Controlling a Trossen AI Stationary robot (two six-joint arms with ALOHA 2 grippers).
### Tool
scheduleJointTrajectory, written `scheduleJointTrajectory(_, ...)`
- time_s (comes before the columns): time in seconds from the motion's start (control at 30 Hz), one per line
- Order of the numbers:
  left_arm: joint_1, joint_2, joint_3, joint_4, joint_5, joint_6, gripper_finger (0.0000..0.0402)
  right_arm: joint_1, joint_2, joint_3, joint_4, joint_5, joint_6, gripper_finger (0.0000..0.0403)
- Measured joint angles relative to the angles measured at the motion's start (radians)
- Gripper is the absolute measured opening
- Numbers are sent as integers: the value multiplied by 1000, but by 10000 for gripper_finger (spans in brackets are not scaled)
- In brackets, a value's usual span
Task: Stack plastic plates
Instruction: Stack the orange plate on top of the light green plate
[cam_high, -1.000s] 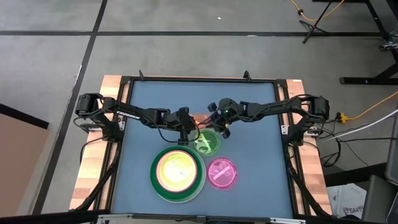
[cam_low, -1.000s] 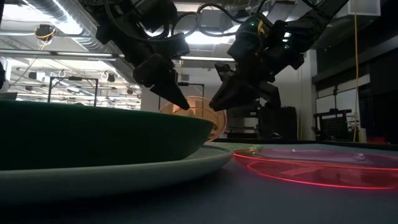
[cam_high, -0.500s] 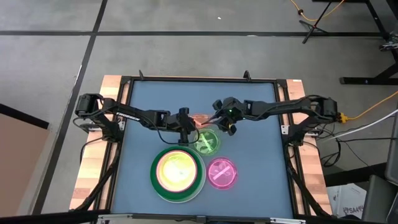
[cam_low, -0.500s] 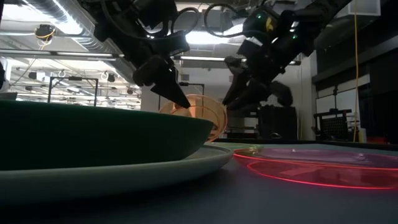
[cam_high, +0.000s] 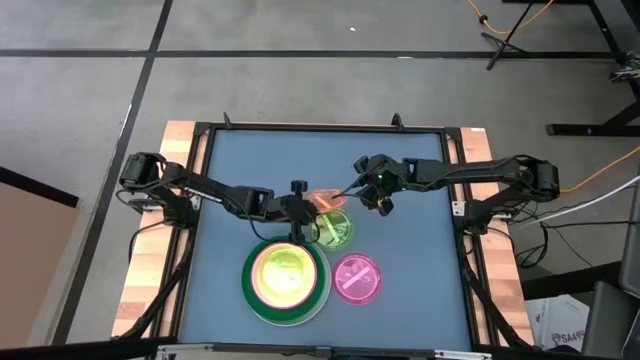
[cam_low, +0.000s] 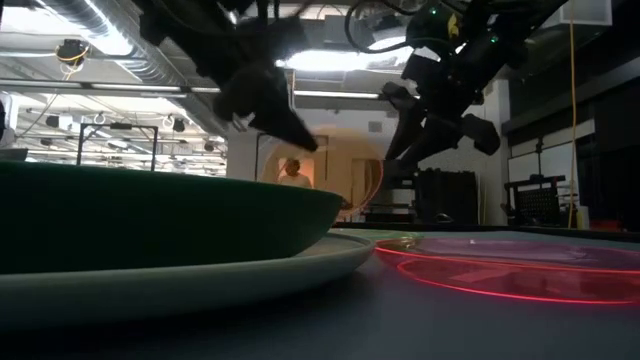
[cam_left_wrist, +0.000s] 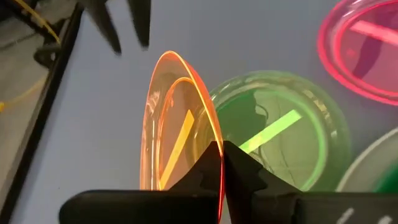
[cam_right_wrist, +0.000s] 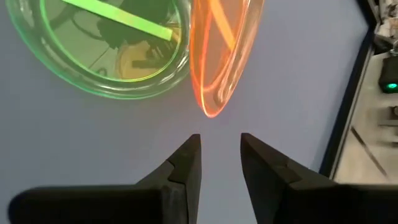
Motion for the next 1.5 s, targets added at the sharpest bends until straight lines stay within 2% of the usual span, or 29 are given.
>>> scheduleJointTrajectory(0.37,-164,-1,227,-309,-110,48,0,0,1,-7,-2,0,20,104)
scheduleJointTrajectory(0.6,-279,-1,285,-432,-180,-66,0,0,1,-7,-2,-1,24,104)
scheduleJointTrajectory(0.9,-452,-2,289,-559,-186,-297,0,0,1,-7,0,-1,24,104)
scheduleJointTrajectory(1.2,-579,-1,289,-576,-186,-478,0,0,1,-7,0,-1,24,104)
scheduleJointTrajectory(1.5,-612,1,289,-627,-181,-502,0,0,2,-7,0,-1,24,104)
